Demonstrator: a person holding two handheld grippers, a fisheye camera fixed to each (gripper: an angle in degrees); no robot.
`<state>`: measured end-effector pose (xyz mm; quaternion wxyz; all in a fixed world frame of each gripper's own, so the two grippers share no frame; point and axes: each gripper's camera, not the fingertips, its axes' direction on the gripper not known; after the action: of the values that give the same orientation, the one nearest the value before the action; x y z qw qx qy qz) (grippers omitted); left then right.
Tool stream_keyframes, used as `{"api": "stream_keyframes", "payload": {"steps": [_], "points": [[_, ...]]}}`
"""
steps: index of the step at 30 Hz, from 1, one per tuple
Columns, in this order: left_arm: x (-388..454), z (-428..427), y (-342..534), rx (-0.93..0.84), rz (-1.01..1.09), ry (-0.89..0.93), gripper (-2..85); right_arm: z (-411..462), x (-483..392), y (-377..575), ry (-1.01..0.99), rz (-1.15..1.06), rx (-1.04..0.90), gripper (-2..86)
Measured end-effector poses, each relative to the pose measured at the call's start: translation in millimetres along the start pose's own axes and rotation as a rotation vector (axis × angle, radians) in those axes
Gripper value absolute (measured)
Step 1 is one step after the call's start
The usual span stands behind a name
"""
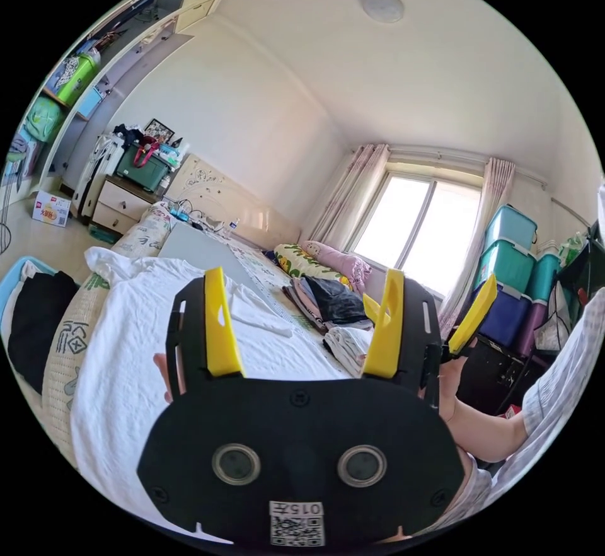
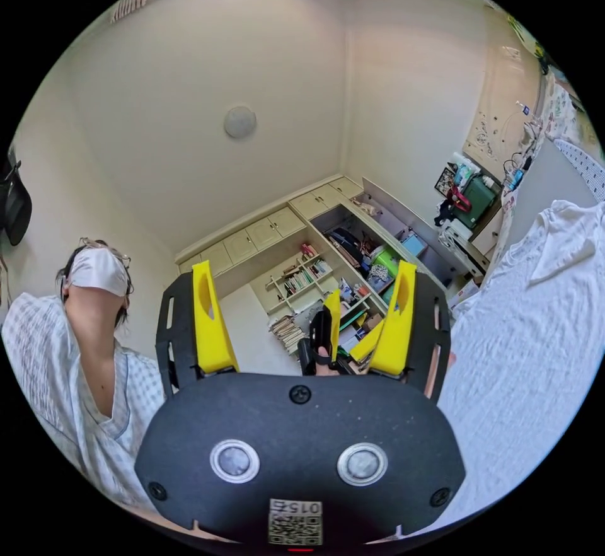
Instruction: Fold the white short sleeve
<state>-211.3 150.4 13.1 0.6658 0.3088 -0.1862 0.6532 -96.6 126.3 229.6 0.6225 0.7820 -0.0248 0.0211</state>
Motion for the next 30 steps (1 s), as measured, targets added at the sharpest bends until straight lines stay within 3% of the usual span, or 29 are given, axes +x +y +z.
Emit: {"api": "stream_keyframes", "payload": {"steps": [21,30], "points": [[-14,15,-6,0.022,-0.068,0.1,34.2,33,-7,11,-0.19,0.129,0.056,37.9],[-15,22,-15,-0.003,-0.03,0.058,34.1,82,-68,-20,0.029,-0.066,-0.16,36.7]]}}
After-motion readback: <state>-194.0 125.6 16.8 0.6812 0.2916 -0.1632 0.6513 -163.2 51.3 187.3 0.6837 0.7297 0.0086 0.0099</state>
